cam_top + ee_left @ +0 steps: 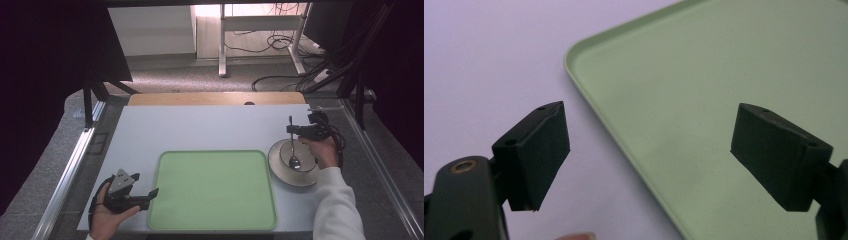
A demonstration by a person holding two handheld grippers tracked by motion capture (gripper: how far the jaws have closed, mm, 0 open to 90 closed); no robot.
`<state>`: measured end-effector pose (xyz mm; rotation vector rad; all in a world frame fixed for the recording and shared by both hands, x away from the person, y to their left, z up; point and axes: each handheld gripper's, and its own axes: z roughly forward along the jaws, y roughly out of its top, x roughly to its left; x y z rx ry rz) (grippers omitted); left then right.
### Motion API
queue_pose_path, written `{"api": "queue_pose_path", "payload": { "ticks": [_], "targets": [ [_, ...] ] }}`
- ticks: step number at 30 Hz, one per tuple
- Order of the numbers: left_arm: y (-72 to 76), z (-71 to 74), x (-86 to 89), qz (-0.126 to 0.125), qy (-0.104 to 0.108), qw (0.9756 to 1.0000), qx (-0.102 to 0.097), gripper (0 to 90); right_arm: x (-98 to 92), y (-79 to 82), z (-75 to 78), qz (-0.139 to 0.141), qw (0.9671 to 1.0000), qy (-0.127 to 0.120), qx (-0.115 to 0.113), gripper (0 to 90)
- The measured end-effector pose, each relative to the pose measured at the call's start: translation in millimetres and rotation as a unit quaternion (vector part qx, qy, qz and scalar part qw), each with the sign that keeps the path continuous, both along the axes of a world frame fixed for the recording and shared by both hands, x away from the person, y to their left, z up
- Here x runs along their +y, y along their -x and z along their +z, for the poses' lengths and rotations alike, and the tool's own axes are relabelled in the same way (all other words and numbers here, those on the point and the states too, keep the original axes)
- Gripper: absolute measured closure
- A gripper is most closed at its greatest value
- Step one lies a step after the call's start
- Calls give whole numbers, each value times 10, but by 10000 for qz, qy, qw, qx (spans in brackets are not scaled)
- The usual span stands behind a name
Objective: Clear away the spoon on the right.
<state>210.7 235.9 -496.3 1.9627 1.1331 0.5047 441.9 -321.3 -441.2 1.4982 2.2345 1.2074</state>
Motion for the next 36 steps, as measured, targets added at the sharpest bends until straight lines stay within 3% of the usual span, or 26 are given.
{"api": "queue_pose_path", "payload": {
  "ticks": [10,17,25,29,36],
  "targets": [
    [1,-10,-3,6,-8,10000,20,155,-37,87,119,217,9989,-215,-352,892],
    [6,-7,-5,4,-13,10000,18,155,-57,128,180,277,9982,-208,-493,894],
    [2,-7,7,7,-22,10000,14,155,-111,273,429,257,9948,-332,-923,896],
    [1,-9,1,6,-26,10000,19,156,-85,392,616,330,9915,-393,-1193,896],
    [1,-5,-3,3,-16,10000,11,156,-29,481,720,417,9893,-445,-1328,896]
  ]
}}
